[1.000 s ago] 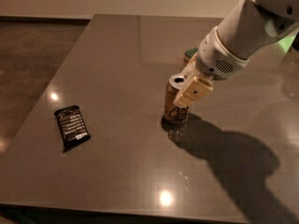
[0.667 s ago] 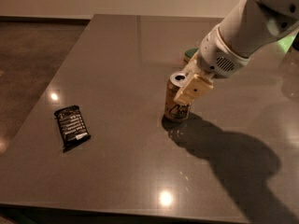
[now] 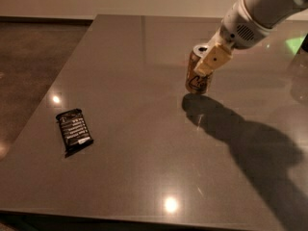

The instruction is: Move orange can near sponge

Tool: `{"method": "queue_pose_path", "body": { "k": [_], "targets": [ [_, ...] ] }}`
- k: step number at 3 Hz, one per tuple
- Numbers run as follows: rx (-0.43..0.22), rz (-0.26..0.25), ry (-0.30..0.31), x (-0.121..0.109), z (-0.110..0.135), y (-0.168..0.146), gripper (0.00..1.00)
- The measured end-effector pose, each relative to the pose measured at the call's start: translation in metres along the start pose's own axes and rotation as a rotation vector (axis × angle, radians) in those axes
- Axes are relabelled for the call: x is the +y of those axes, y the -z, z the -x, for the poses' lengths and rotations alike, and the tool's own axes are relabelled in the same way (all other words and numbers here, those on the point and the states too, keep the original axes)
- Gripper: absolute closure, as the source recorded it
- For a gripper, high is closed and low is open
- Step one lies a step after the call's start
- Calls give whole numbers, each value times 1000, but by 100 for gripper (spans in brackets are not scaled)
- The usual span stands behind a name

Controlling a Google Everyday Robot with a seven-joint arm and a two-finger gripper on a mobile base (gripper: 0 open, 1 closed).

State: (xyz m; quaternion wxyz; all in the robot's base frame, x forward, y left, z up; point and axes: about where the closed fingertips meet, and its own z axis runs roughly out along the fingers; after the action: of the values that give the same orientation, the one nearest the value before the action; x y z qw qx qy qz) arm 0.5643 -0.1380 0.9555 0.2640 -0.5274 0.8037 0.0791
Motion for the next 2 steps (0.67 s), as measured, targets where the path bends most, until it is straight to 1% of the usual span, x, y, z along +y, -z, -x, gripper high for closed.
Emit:
{"method": "queue_pose_path", "body": {
  "k": [1,2],
  "targets": [
    [23,-67,-37,-45,-2,8,100],
    [66,-82,-65,-75,-11,1,100]
  ]
}}
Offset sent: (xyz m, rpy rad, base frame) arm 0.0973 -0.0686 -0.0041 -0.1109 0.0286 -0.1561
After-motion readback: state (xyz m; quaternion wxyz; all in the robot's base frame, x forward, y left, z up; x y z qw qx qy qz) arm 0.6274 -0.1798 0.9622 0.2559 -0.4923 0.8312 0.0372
